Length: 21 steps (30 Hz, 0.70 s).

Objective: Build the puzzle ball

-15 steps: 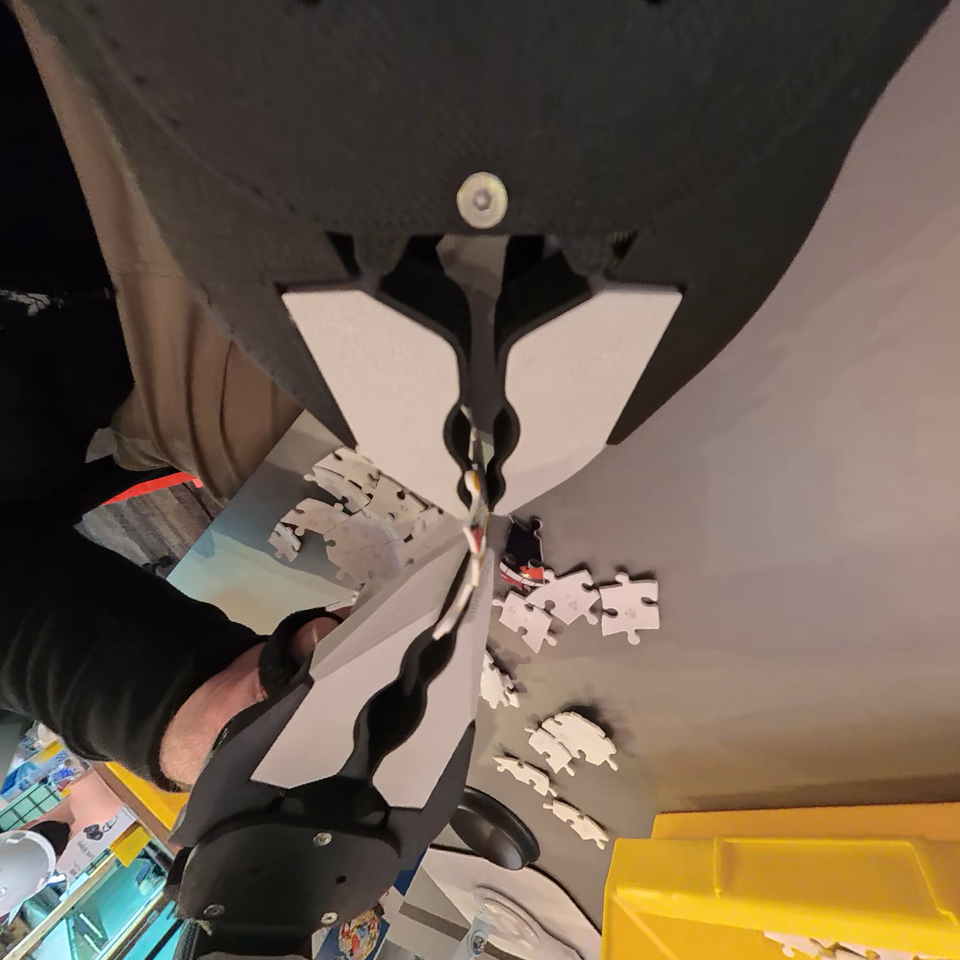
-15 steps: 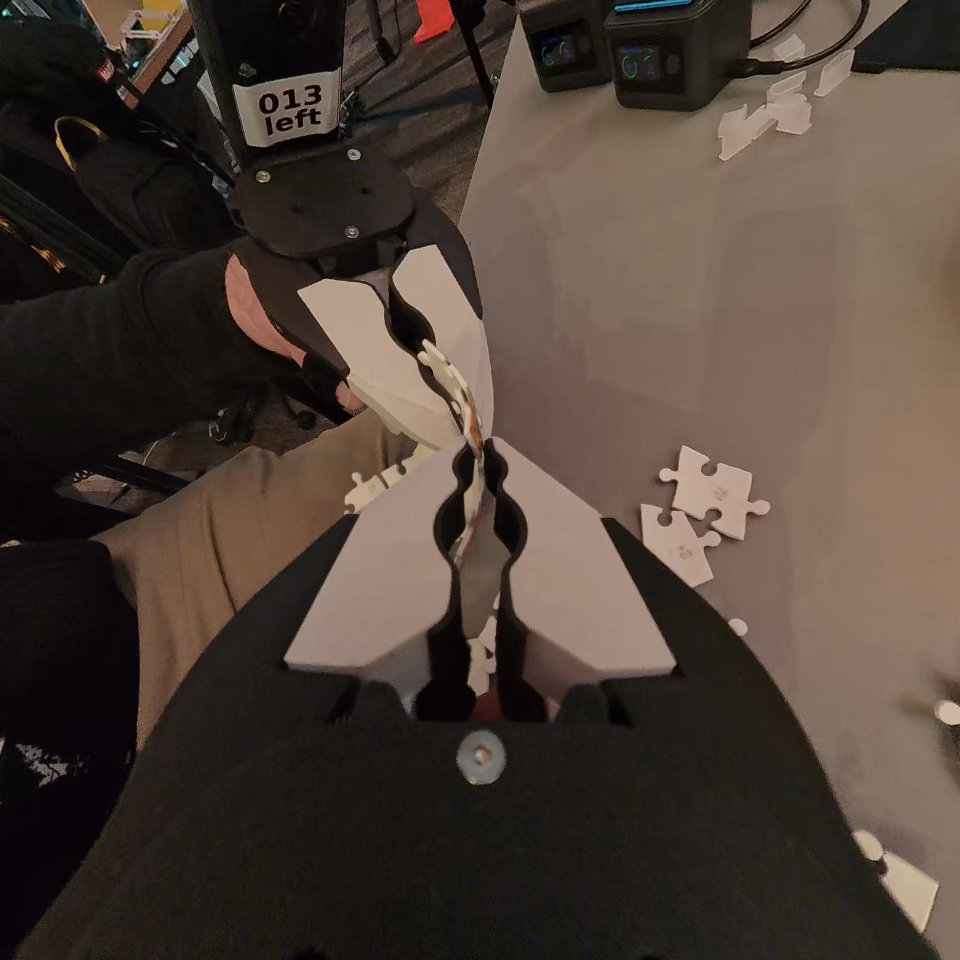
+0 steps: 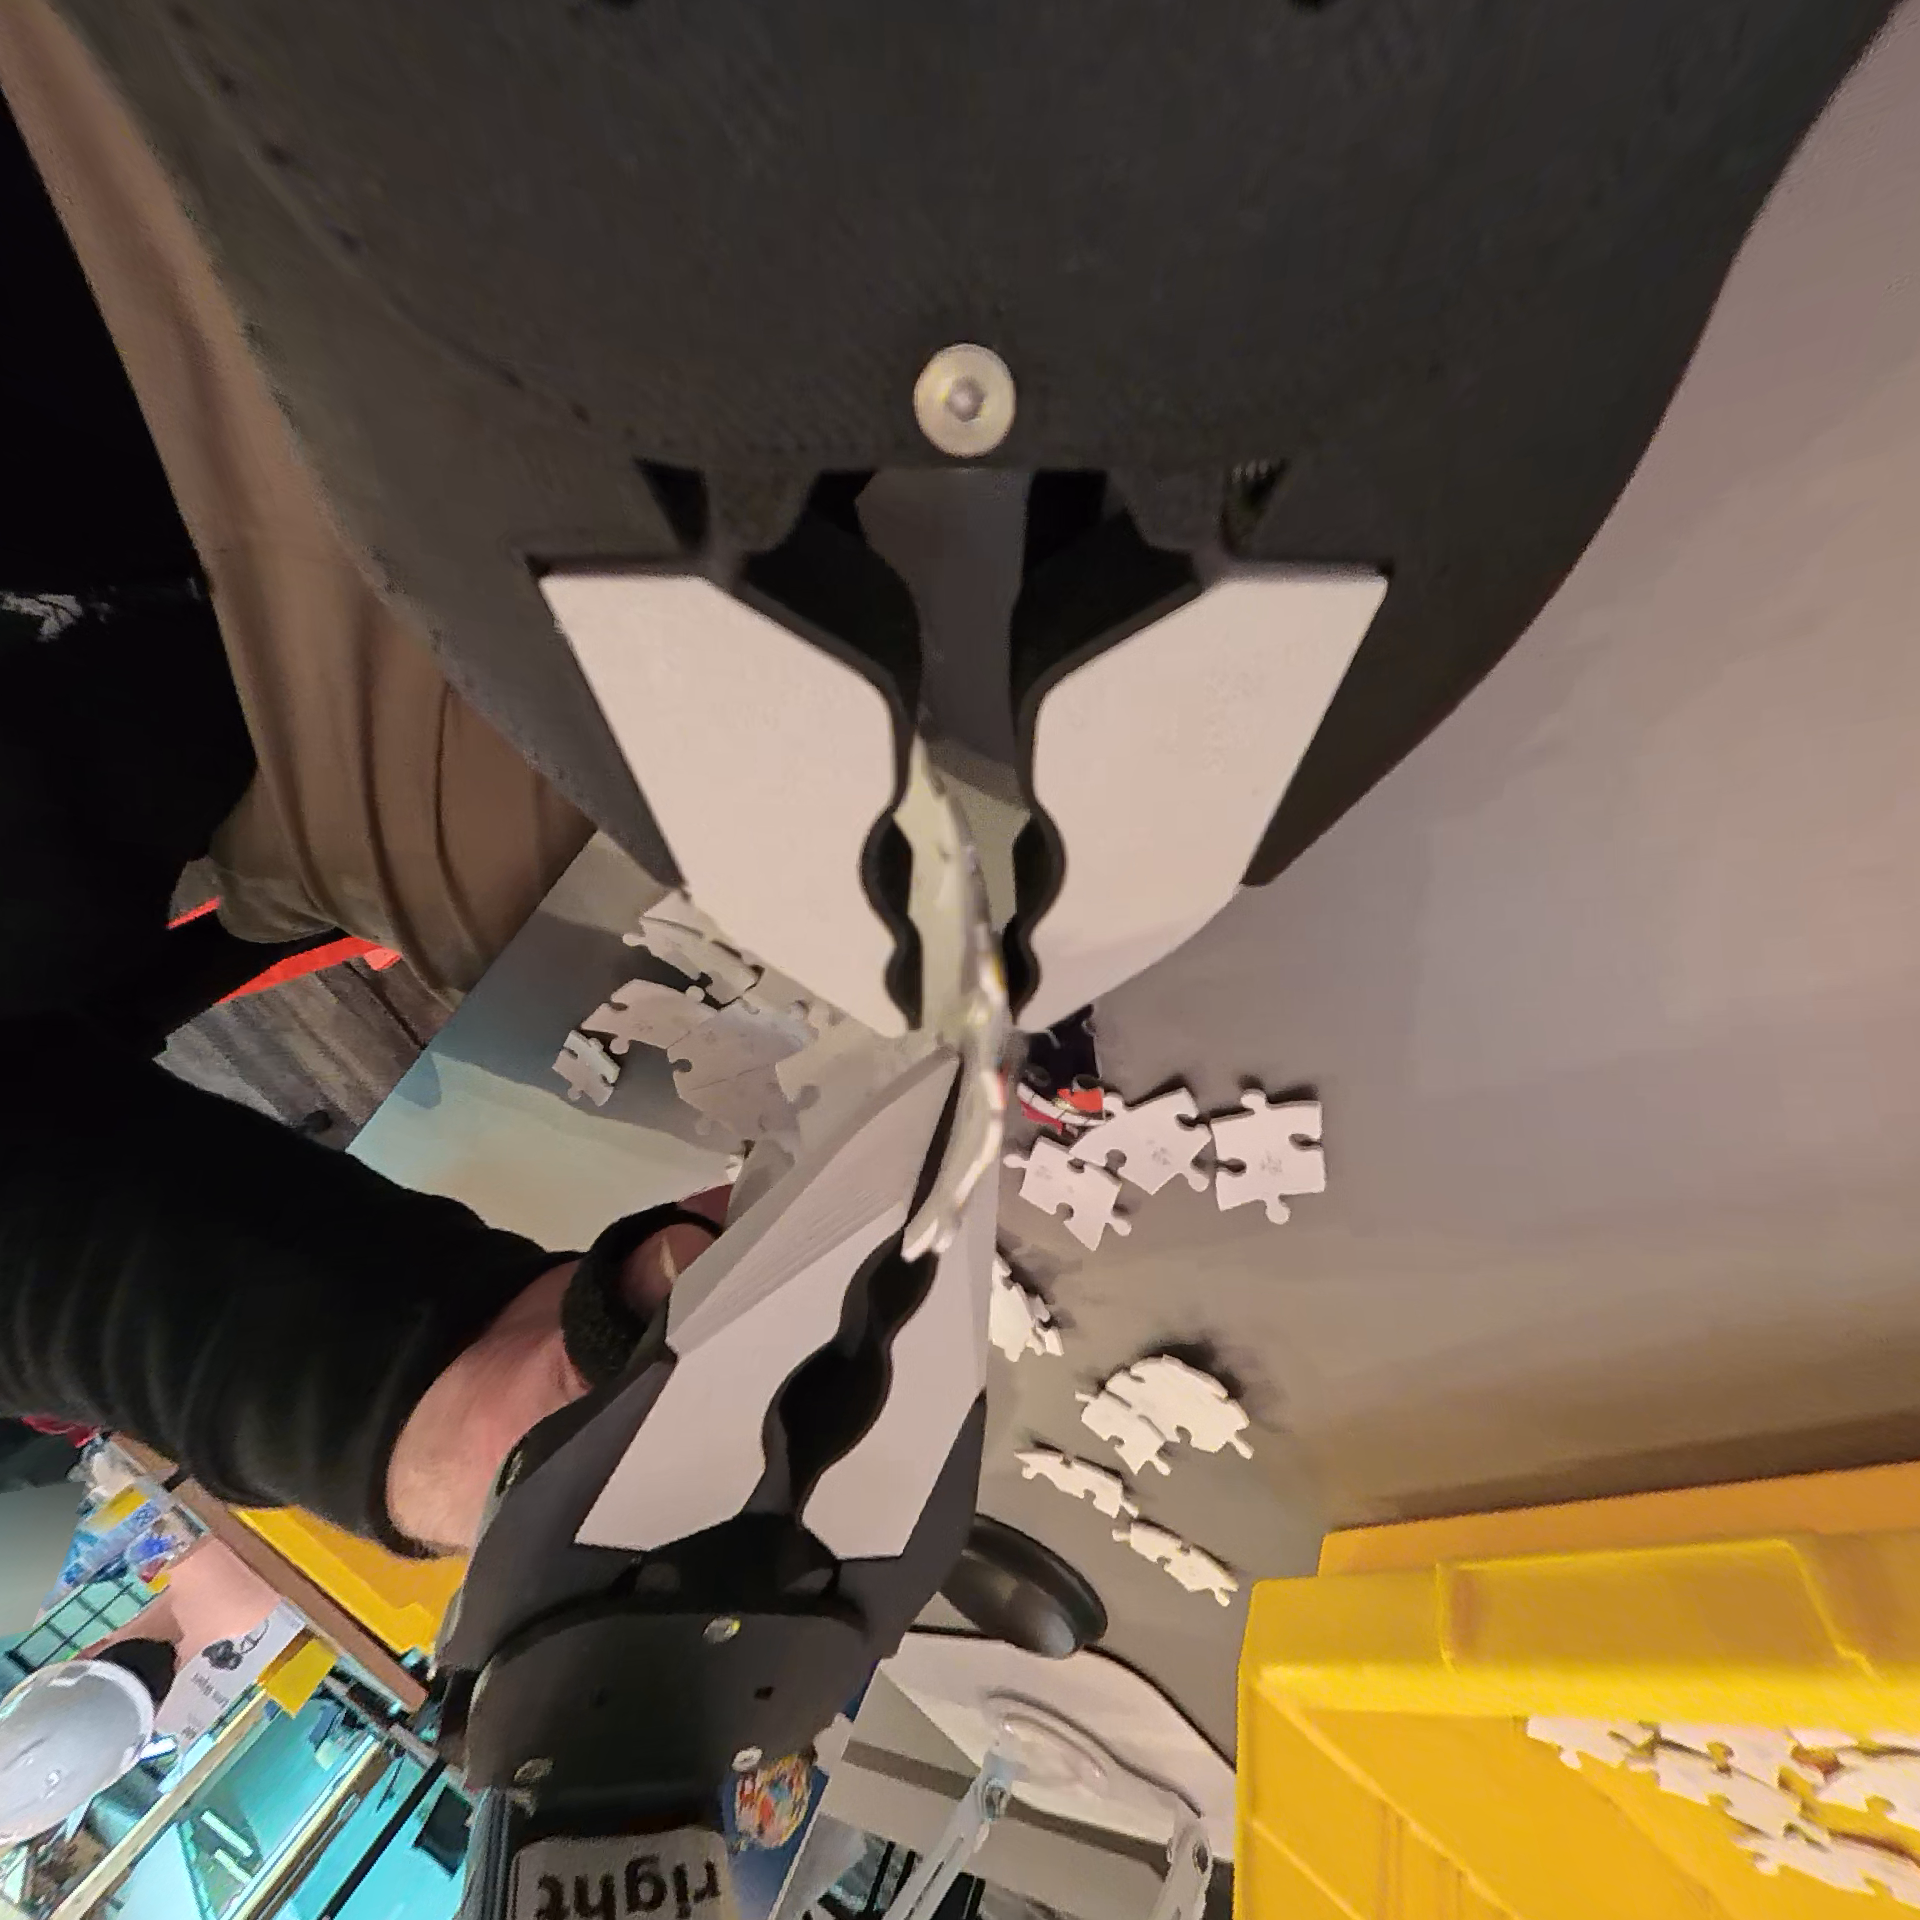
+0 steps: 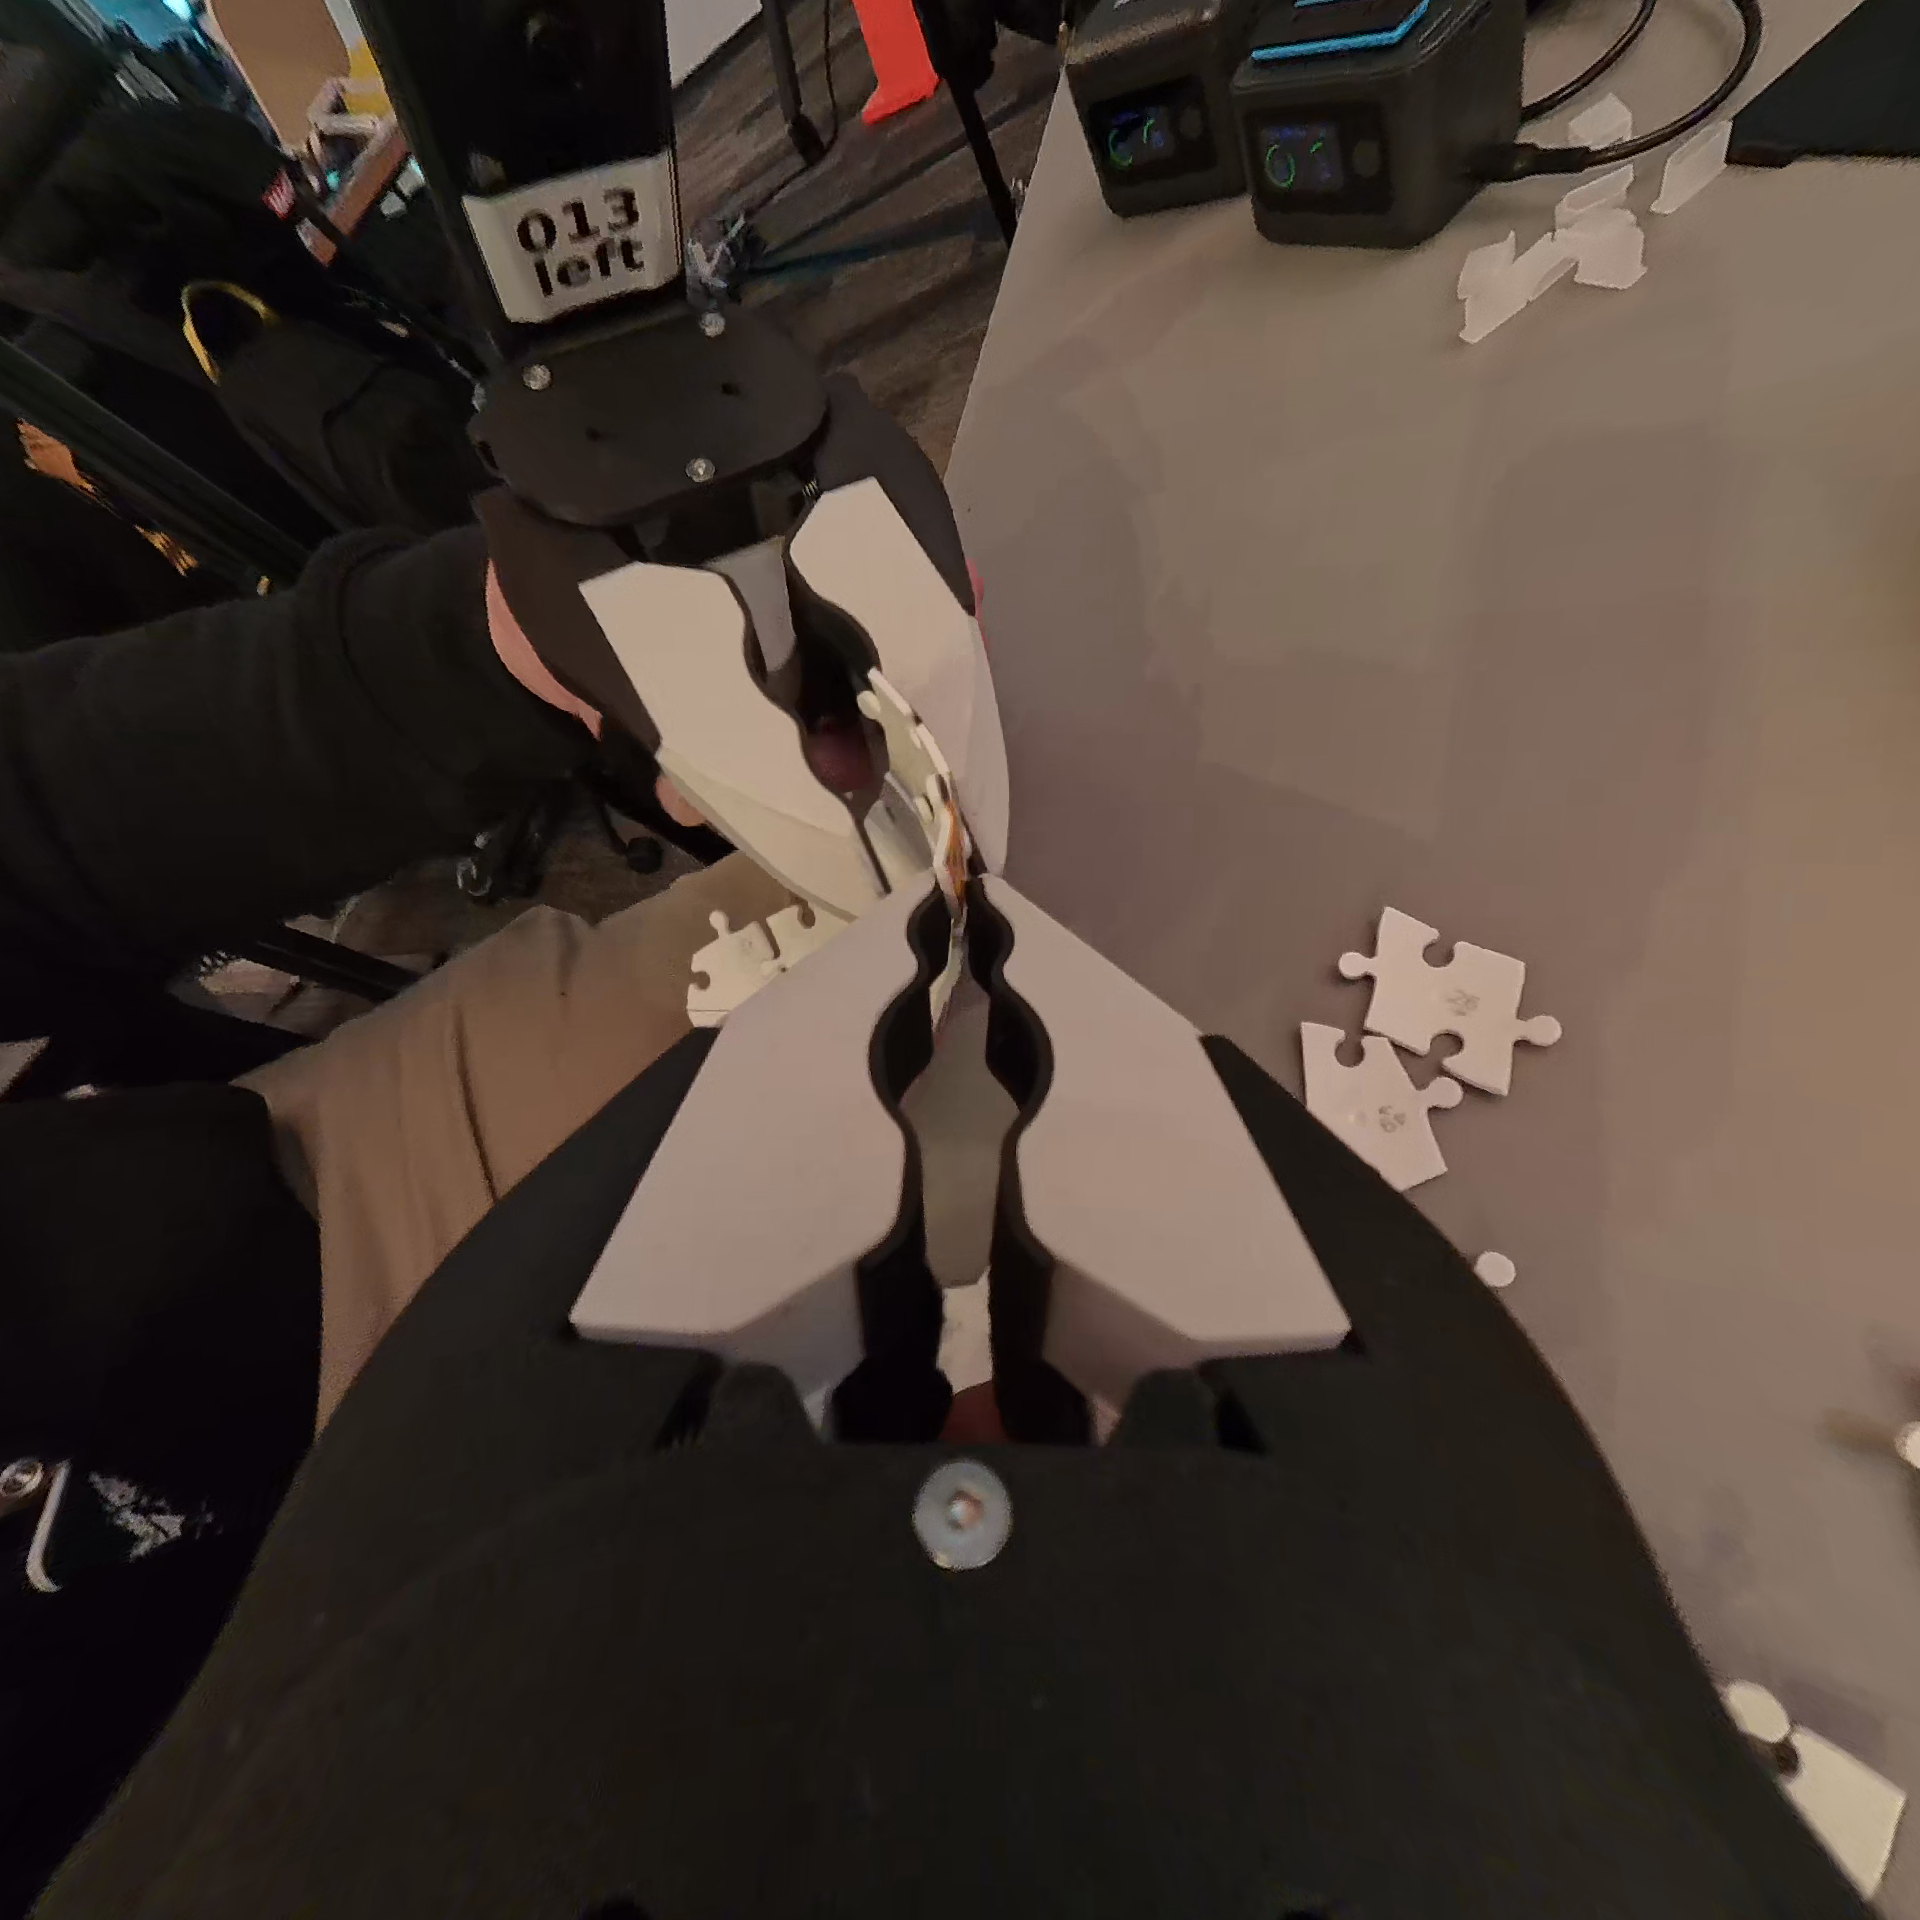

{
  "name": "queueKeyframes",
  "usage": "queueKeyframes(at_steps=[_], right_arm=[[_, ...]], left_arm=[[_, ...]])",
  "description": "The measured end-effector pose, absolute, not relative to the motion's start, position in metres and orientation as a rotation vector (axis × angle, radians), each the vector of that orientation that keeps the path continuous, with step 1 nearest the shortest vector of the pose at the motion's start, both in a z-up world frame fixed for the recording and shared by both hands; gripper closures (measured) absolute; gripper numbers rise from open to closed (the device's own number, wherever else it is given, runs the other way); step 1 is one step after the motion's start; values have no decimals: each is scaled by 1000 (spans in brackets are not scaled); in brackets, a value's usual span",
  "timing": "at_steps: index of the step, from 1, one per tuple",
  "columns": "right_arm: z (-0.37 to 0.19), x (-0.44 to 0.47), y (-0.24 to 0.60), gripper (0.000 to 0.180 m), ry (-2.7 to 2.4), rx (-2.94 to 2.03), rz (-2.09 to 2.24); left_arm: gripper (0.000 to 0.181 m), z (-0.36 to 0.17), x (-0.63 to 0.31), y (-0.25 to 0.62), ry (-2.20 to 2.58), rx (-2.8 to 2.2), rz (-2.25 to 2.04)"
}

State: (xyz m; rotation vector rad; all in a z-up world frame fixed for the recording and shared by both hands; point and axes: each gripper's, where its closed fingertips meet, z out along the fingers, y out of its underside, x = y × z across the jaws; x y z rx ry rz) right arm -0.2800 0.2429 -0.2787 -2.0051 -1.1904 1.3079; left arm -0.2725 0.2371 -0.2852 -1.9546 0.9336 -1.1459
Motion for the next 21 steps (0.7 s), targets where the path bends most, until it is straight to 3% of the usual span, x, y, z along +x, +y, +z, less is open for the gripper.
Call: queueKeyframes(at_steps=[3,21], right_arm=[[-278,-281,239,179,-1230,-1986,1295],[-263,-284,234,179,-1218,-1941,1377]], left_arm=[[161,-280,-269,235,961,-1918,-1145],[168,-266,-269,231,964,-1838,-1182]])
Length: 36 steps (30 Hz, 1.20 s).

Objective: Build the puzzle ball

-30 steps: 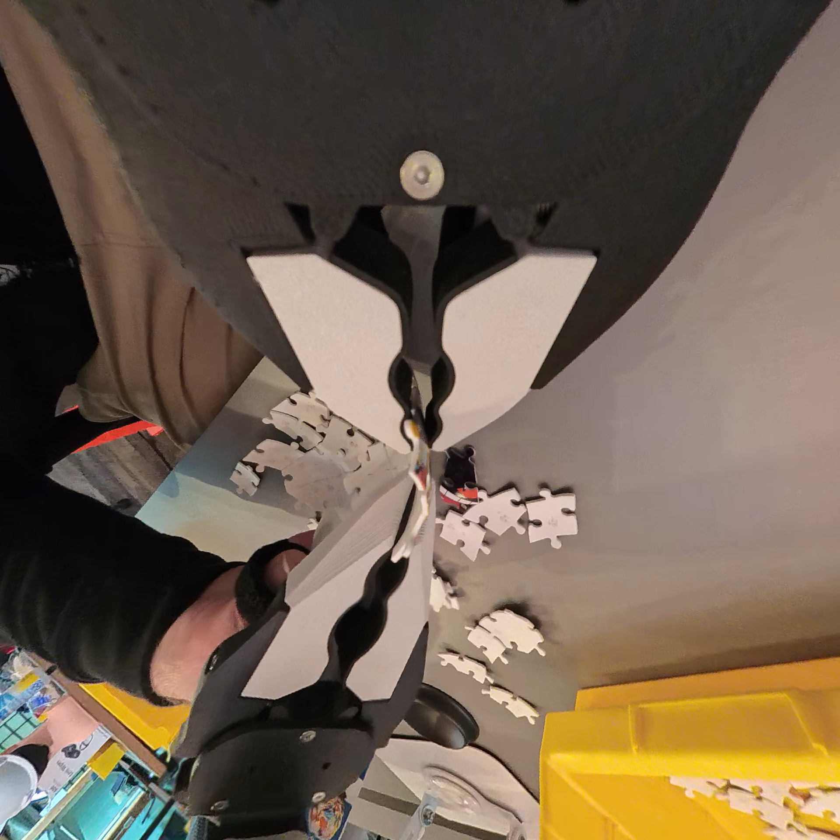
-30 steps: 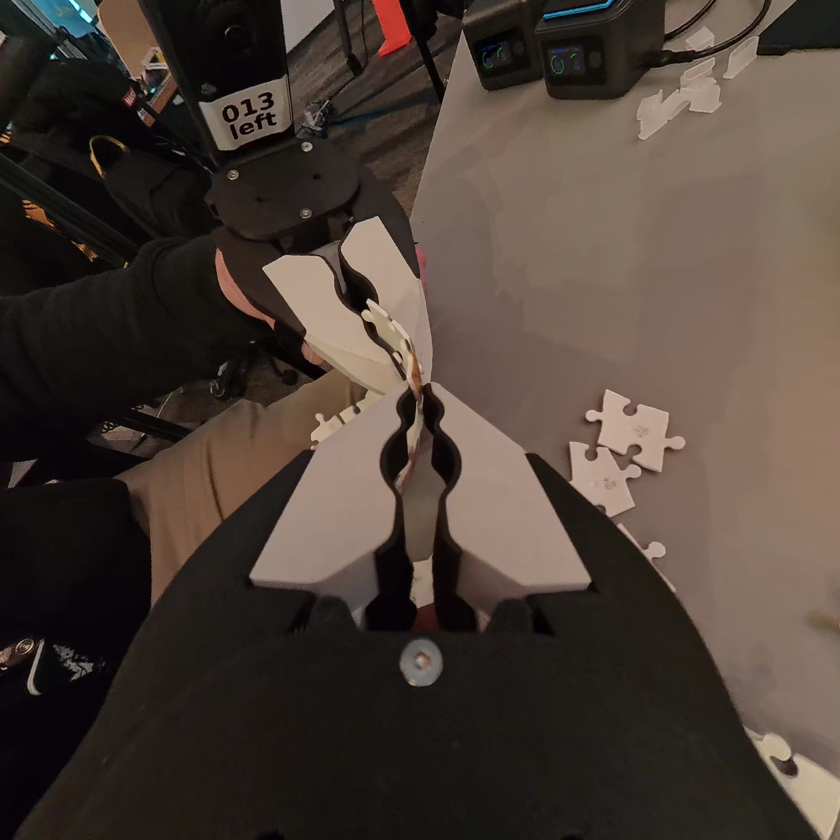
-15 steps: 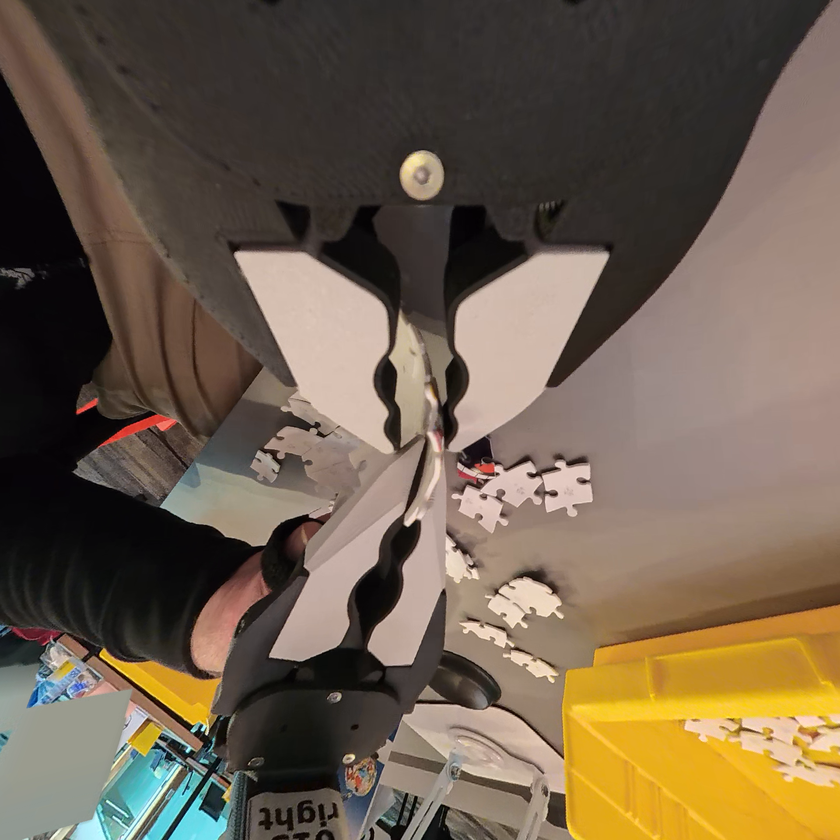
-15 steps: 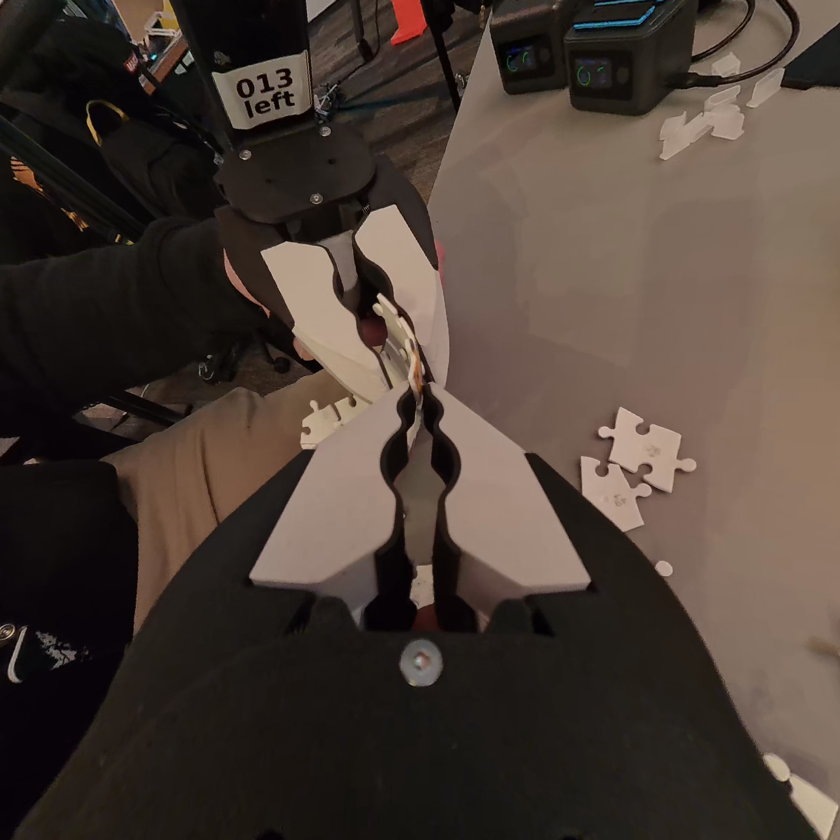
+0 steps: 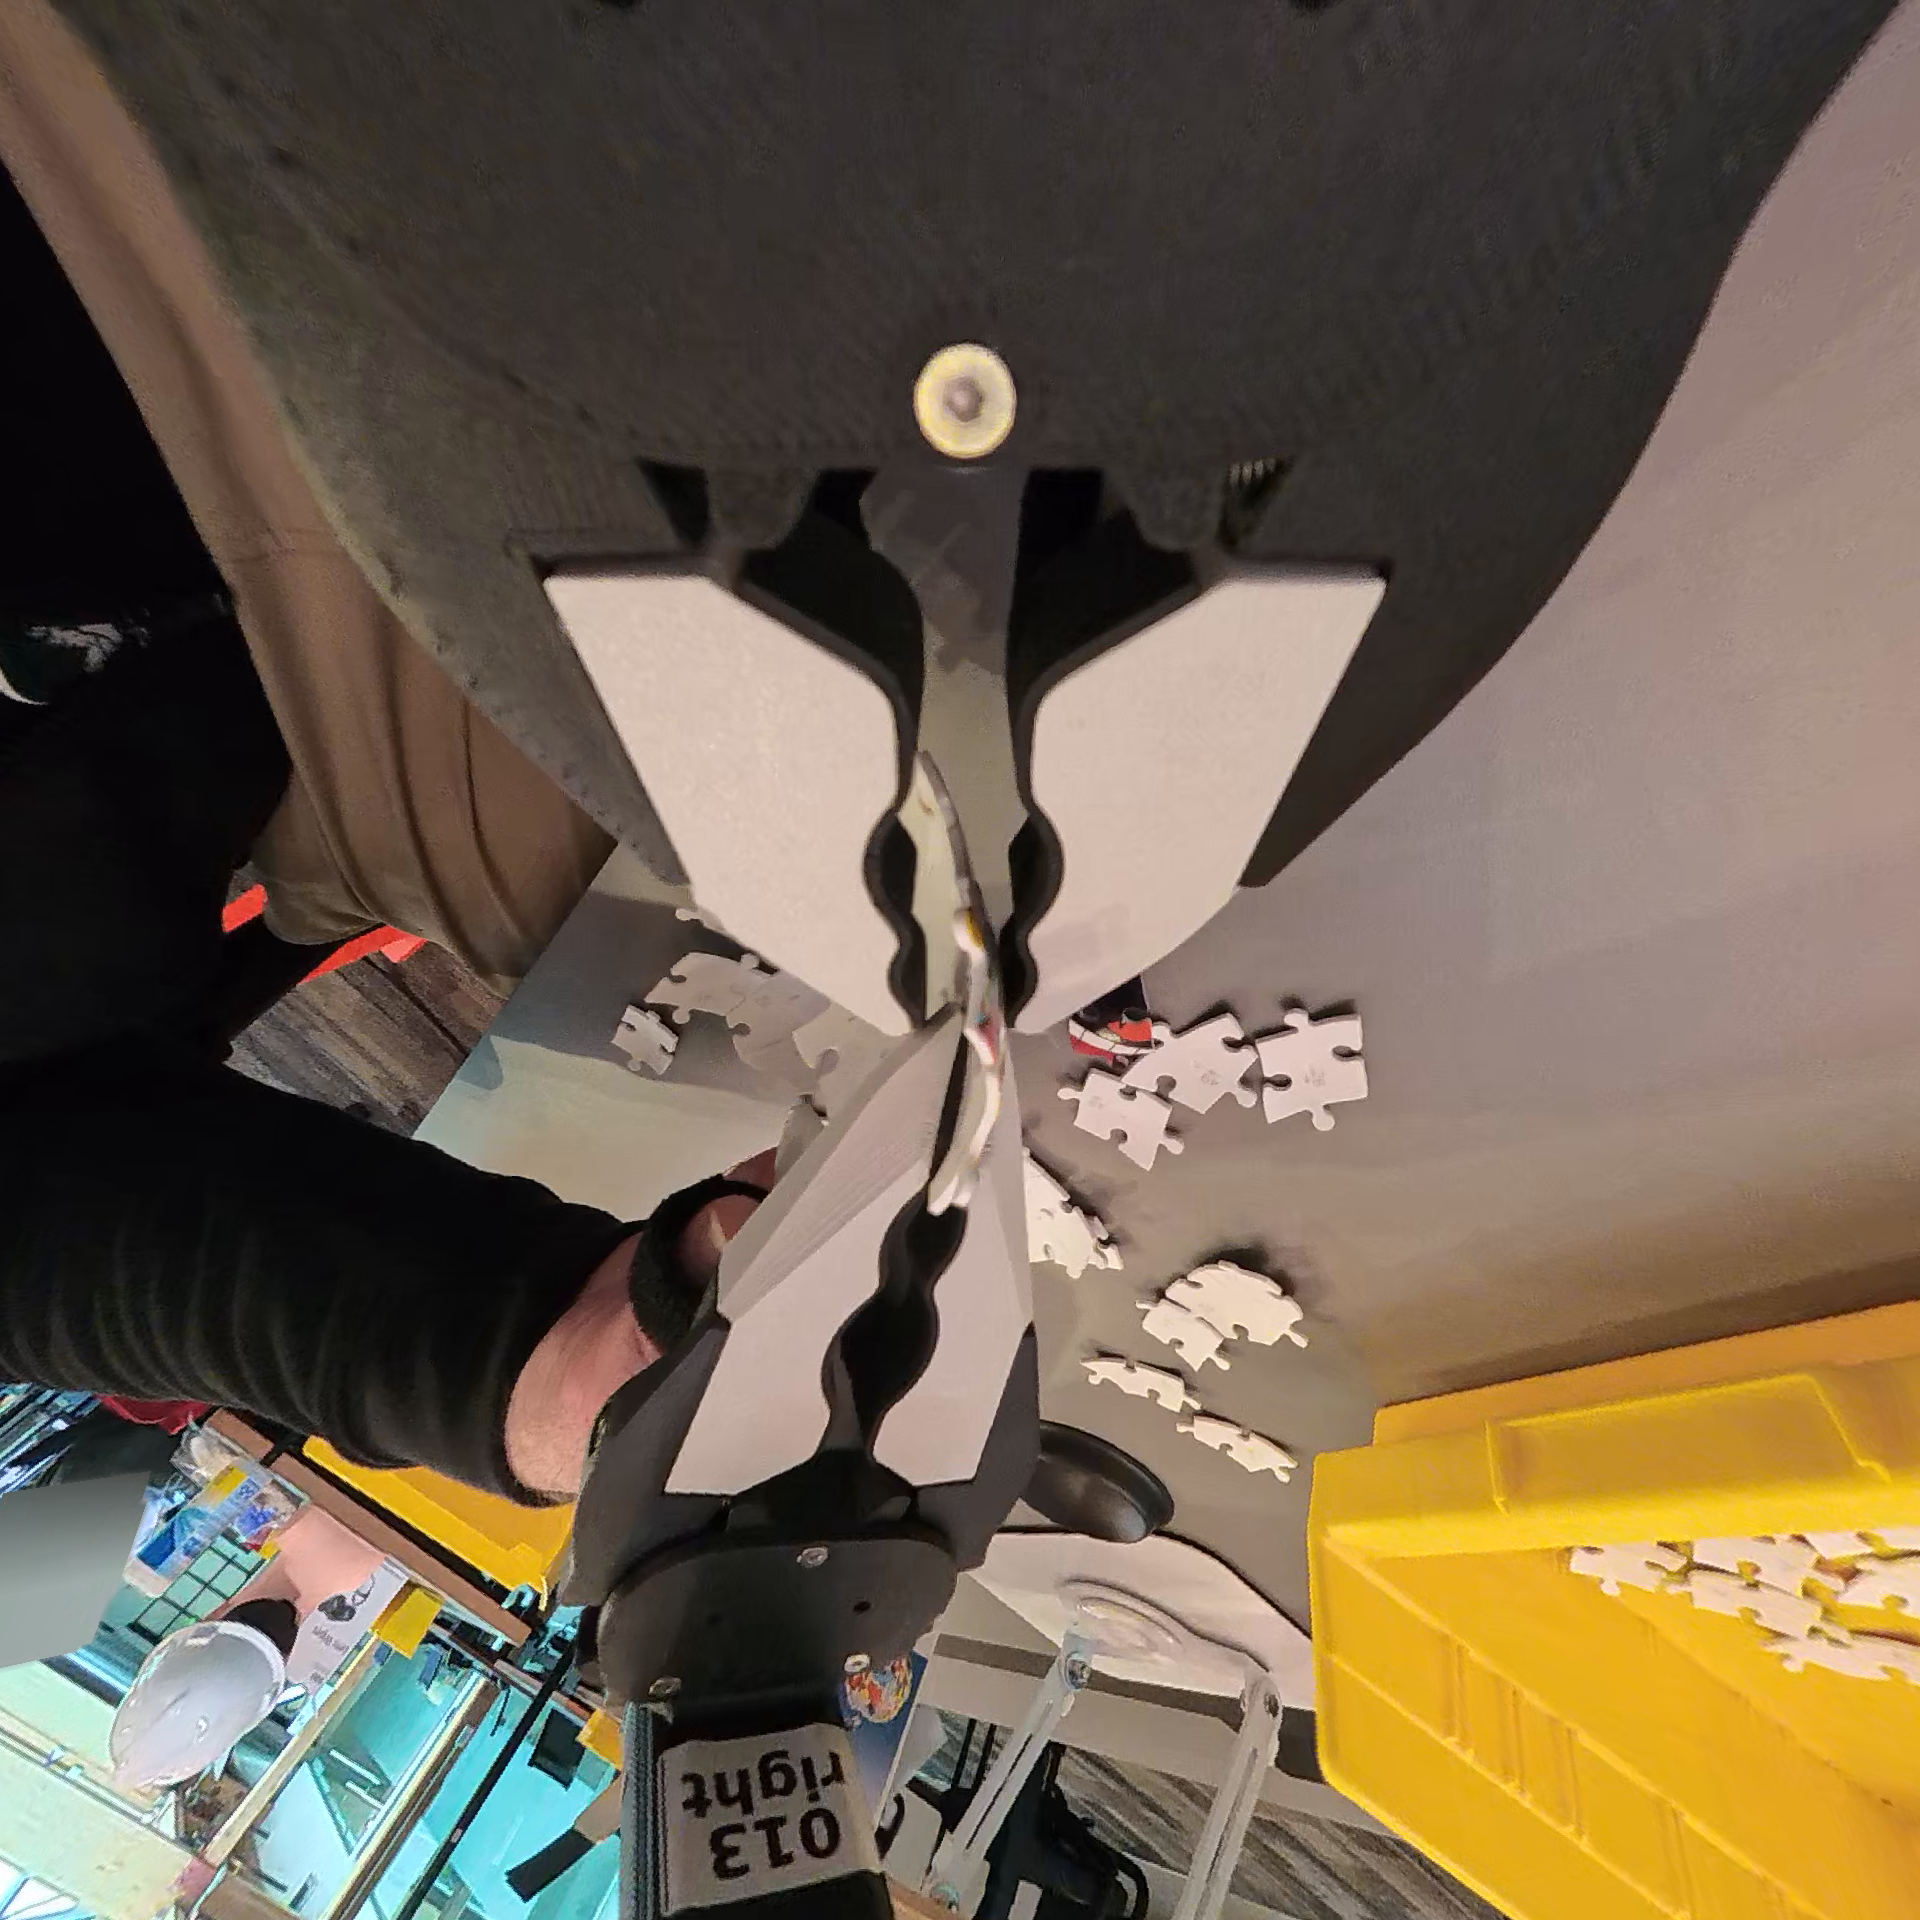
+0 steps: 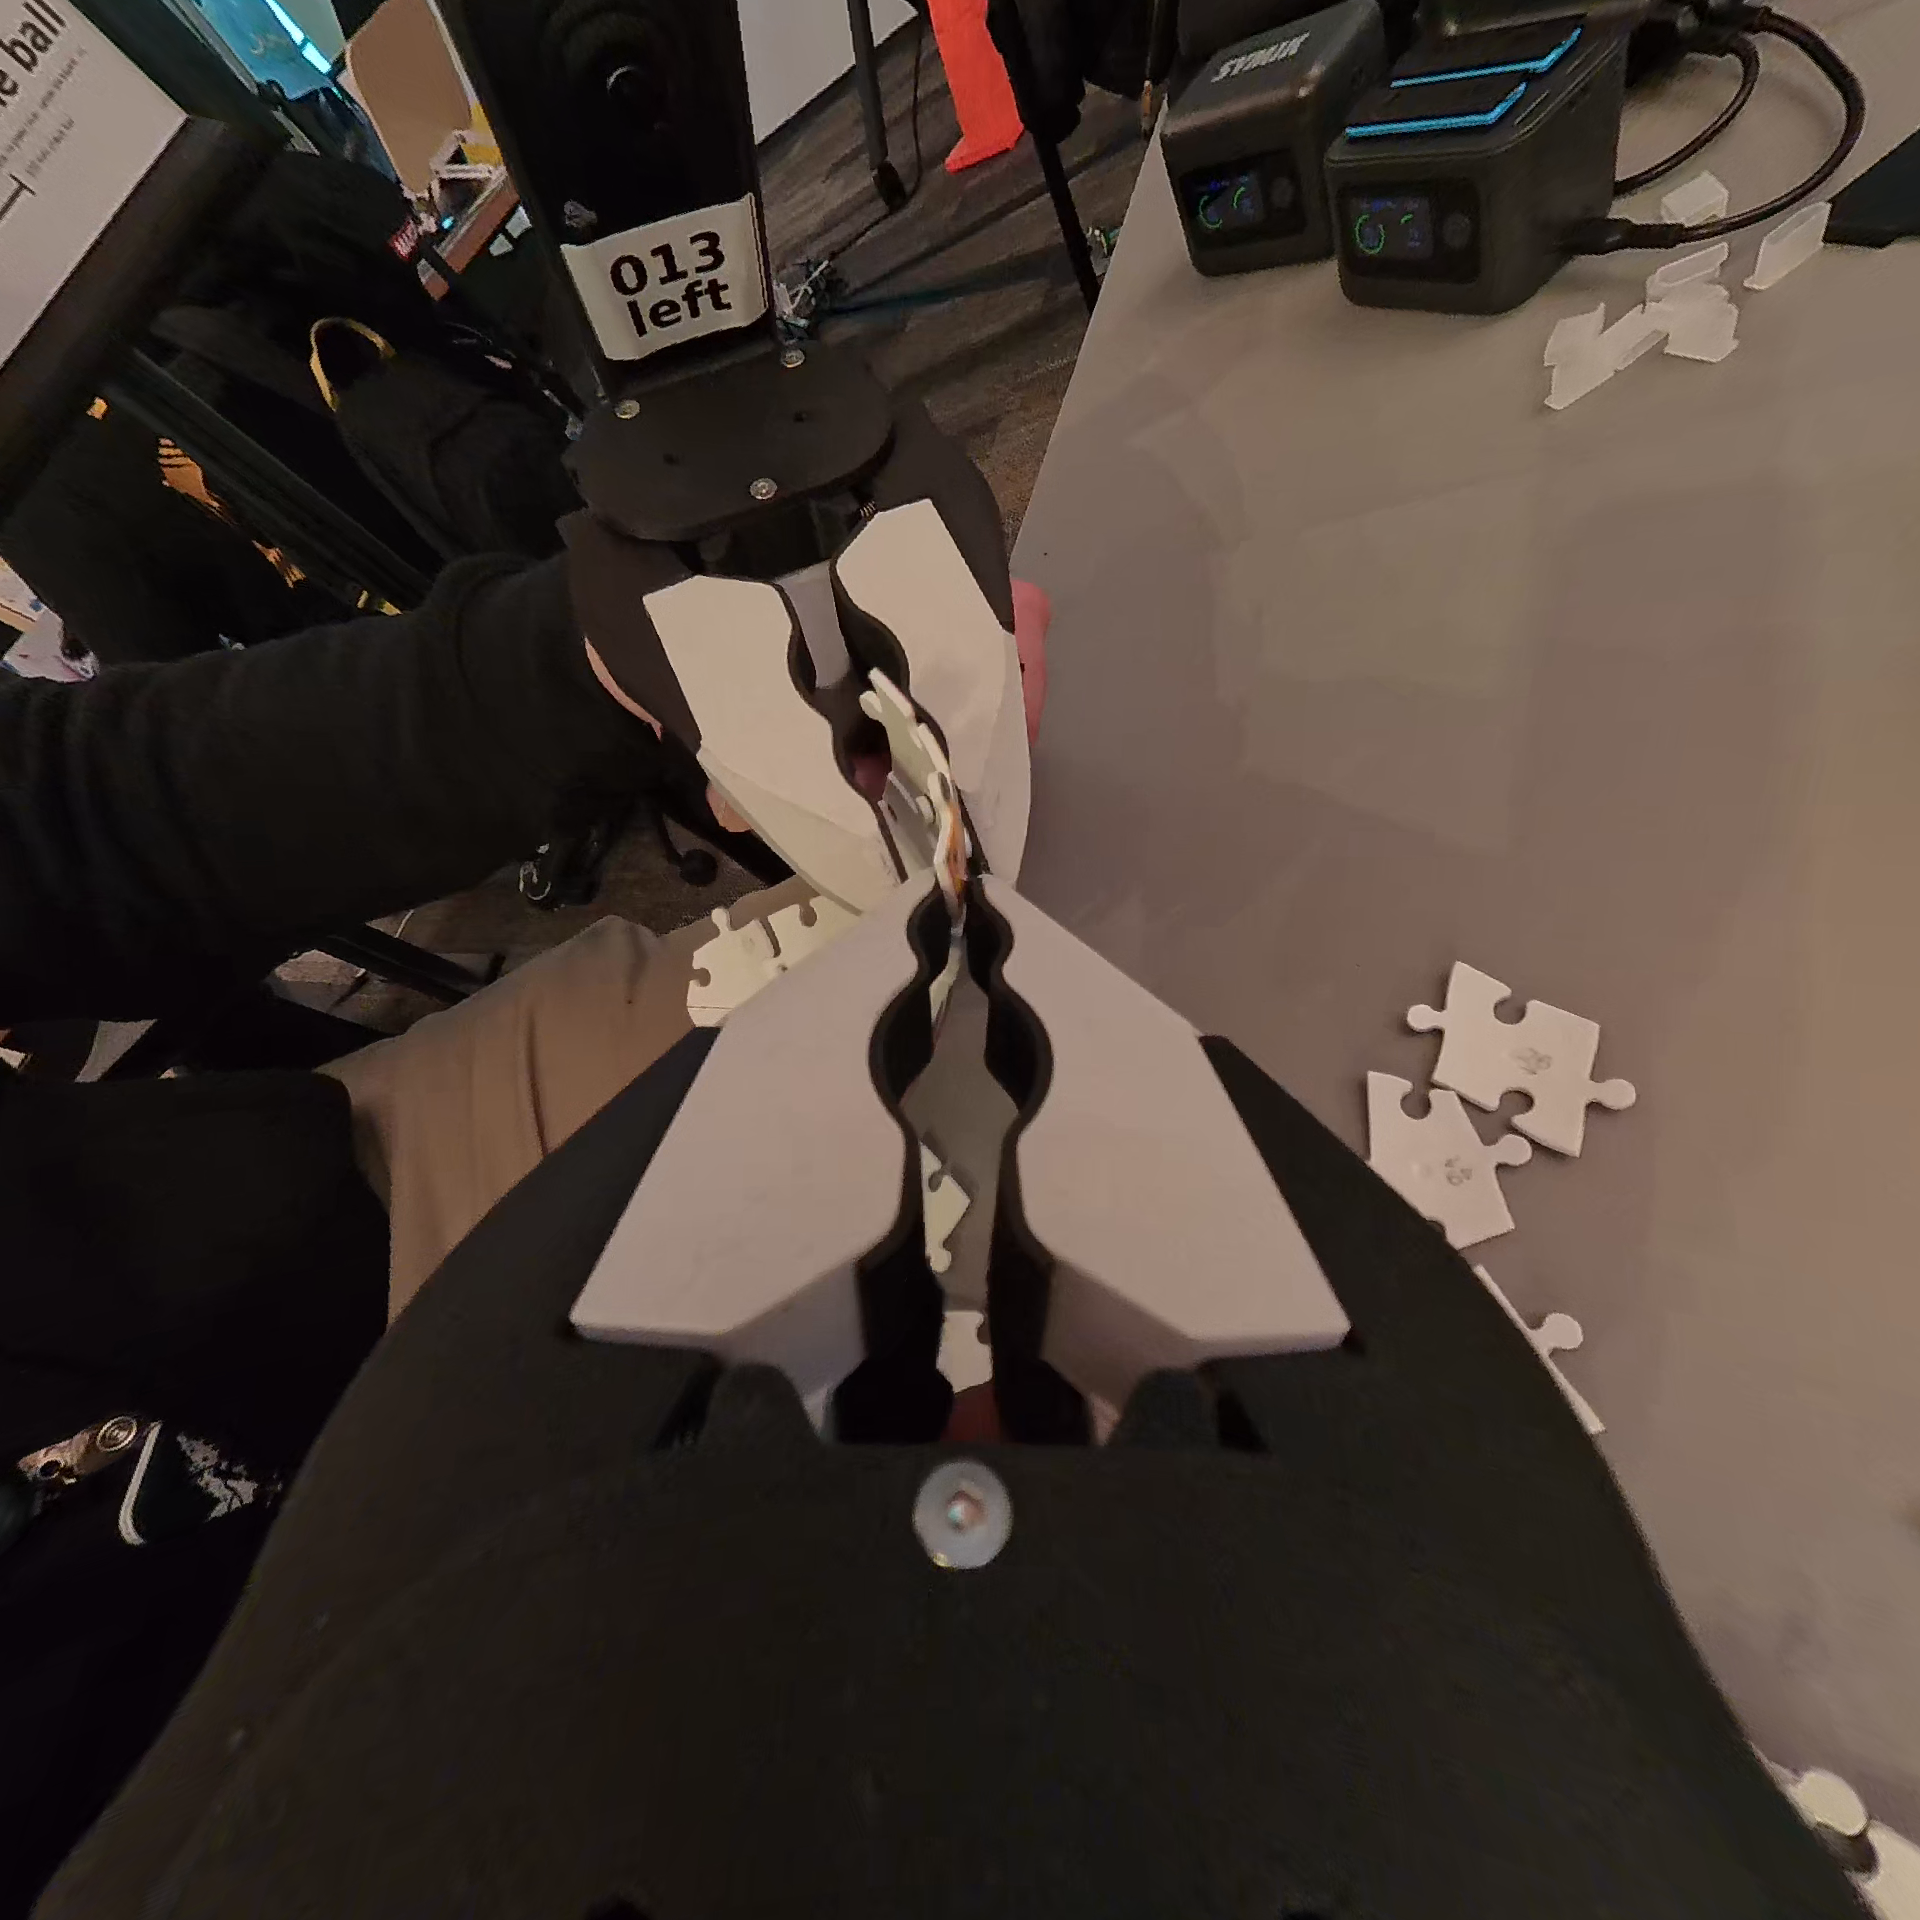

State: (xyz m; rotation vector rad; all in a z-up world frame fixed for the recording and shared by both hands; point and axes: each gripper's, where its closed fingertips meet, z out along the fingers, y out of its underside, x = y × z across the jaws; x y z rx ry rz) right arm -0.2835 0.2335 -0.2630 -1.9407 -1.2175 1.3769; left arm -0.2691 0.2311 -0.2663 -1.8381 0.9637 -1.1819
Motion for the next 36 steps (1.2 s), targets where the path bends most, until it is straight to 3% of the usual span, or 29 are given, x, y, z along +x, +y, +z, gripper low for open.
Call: queueKeyframes(at_steps=[31,36], right_arm=[[-263,-285,235,179,-1195,-1963,1363],[-264,-281,243,161,-1166,-1978,1322]], left_arm=[[177,-258,-280,237,874,-1808,-1231],[177,-261,-283,242,833,-1824,-1212]])
